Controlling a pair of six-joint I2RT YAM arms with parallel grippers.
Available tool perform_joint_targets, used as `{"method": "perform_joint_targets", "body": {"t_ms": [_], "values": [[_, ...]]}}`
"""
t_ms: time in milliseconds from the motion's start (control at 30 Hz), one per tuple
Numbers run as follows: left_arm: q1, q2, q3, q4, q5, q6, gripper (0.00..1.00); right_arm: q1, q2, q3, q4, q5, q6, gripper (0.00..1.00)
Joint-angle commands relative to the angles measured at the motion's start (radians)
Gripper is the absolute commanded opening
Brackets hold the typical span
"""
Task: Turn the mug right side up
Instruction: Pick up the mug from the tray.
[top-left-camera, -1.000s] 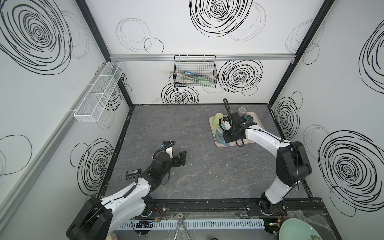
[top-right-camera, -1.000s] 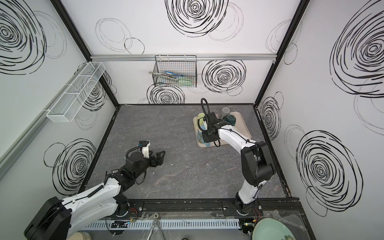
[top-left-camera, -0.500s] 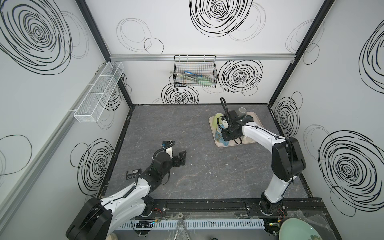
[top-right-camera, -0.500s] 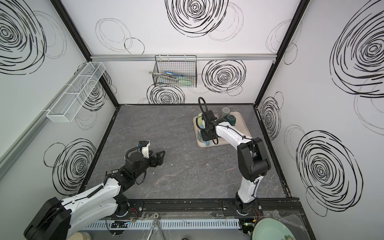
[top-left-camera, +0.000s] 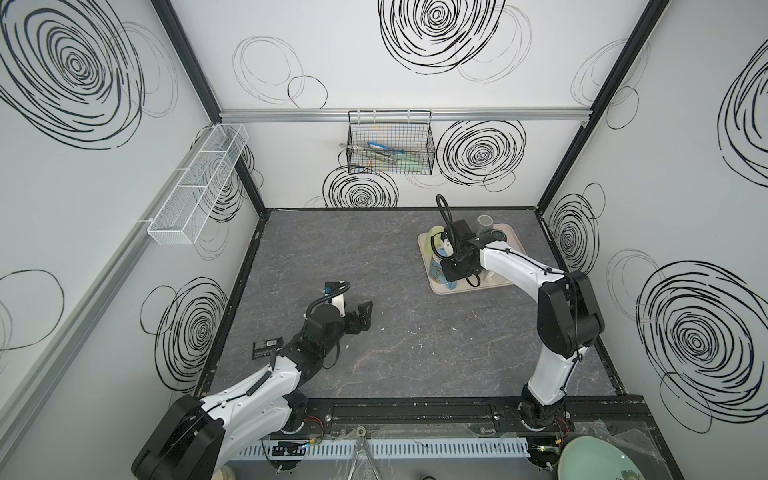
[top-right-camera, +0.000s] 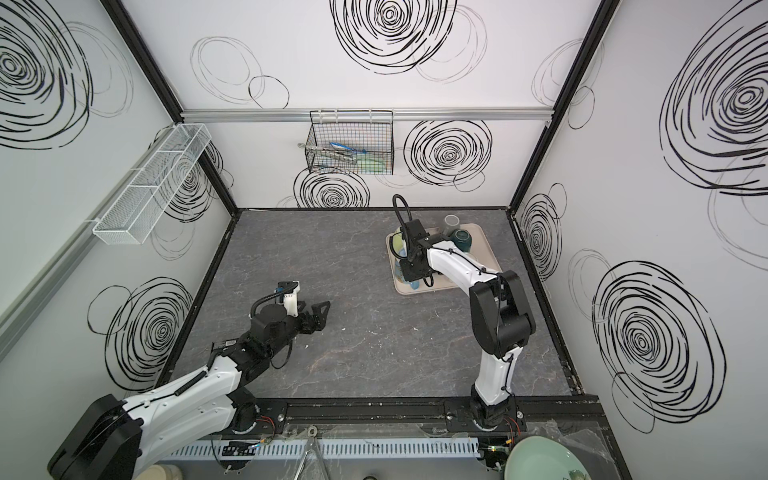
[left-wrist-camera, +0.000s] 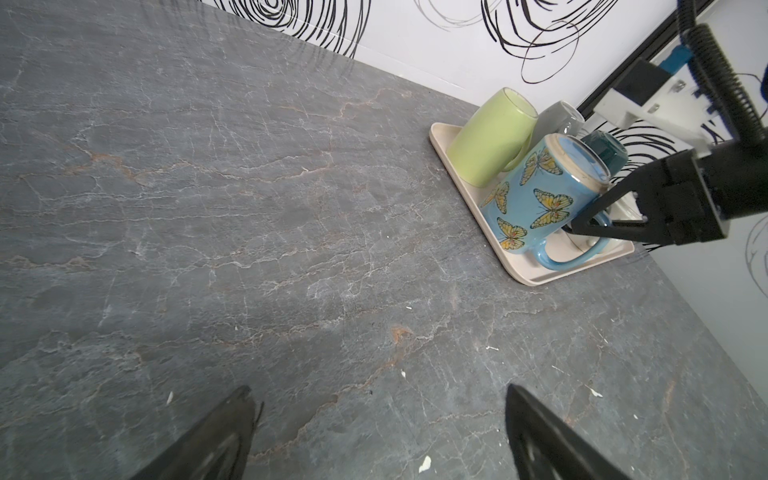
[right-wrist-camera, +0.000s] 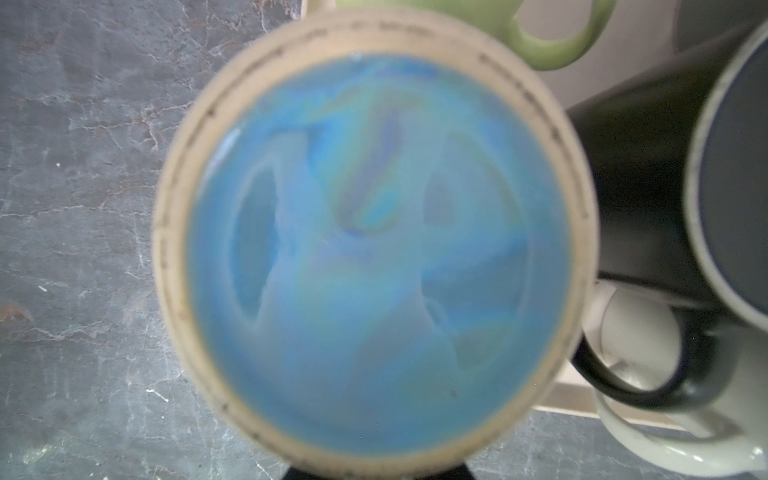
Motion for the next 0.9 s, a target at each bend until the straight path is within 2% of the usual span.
{"method": "perform_joint_targets", "body": {"t_ms": [0, 200, 267, 467, 600, 700, 867], "values": [[0.007, -0.007, -0.015, 0.046, -0.006, 0.002, 0.96, 0.010, 0.039, 0.020, -0.047, 0.030, -0.010, 0.25], [0.007, -0.004, -0.015, 0.049, -0.003, 0.002, 0.96, 0.011, 0.052, 0.035, -0.051, 0.034, -0.011, 0.27], [0.007, -0.004, -0.014, 0.050, -0.004, 0.001, 0.96, 0.013, 0.055, 0.034, -0.050, 0.034, -0.011, 0.32], [0.007, -0.002, -0.015, 0.052, -0.001, 0.001, 0.96, 0.012, 0.056, 0.037, -0.044, 0.019, -0.010, 0.33], [0.007, 0.000, -0.017, 0.055, -0.001, 0.000, 0.96, 0.012, 0.058, 0.043, -0.043, 0.026, -0.009, 0.25], [0.007, 0.002, -0.016, 0.055, 0.001, 0.001, 0.96, 0.013, 0.054, 0.044, -0.040, 0.027, -0.007, 0.13], [0.007, 0.001, -0.015, 0.053, 0.001, 0.002, 0.96, 0.008, 0.030, 0.033, -0.024, 0.009, -0.008, 0.07]]}}
